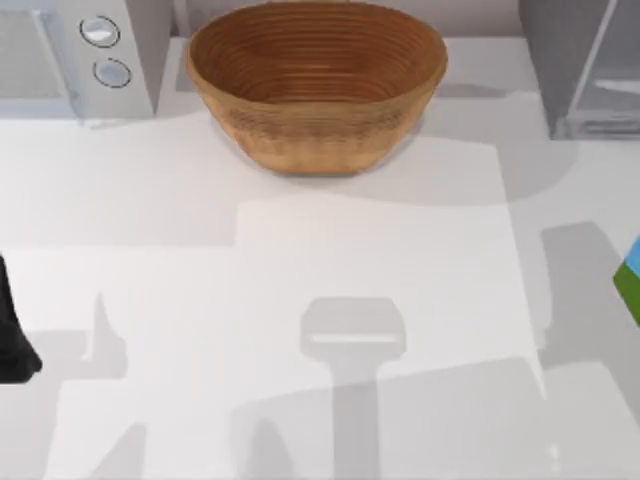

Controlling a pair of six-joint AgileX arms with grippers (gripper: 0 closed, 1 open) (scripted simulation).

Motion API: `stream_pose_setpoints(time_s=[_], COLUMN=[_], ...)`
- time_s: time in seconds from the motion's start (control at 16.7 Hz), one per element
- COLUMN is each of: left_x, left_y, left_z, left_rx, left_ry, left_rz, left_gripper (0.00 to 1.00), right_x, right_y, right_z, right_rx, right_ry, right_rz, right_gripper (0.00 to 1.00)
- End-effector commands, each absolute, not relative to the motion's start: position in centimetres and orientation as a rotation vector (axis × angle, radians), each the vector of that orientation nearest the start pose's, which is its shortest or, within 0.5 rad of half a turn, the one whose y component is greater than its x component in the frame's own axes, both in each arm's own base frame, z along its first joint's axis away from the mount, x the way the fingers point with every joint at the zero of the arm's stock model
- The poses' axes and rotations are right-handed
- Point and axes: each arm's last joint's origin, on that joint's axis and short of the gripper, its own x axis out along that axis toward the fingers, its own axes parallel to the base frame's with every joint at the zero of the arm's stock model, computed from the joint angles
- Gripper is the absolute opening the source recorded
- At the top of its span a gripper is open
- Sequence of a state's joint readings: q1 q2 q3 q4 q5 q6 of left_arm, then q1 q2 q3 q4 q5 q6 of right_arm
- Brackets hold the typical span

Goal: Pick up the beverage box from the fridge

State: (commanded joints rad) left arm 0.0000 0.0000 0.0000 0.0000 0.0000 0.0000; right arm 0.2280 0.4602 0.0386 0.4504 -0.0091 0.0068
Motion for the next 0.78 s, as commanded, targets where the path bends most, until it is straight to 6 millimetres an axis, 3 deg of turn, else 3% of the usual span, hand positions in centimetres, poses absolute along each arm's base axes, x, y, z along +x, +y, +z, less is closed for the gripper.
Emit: stream_pose_setpoints(time_s=[0.36, 0.78], left_x=[10.6, 10.6], left_y=[-0.1, -0.1], left_z=[16.0, 16.0], left_rx=[0.0, 0.0], left_ry=[0.0, 0.0], left_rz=[0.0, 0.0], left_gripper=[1.0, 1.0], right_x=[15.6, 15.6], right_y=[7.9, 12.8], right_z=[15.2, 12.9], right_rx=[0.004, 0.002], right_ry=[0.038, 0.02], right_rz=[0.492, 0.721], right_gripper=[0.0, 0.0])
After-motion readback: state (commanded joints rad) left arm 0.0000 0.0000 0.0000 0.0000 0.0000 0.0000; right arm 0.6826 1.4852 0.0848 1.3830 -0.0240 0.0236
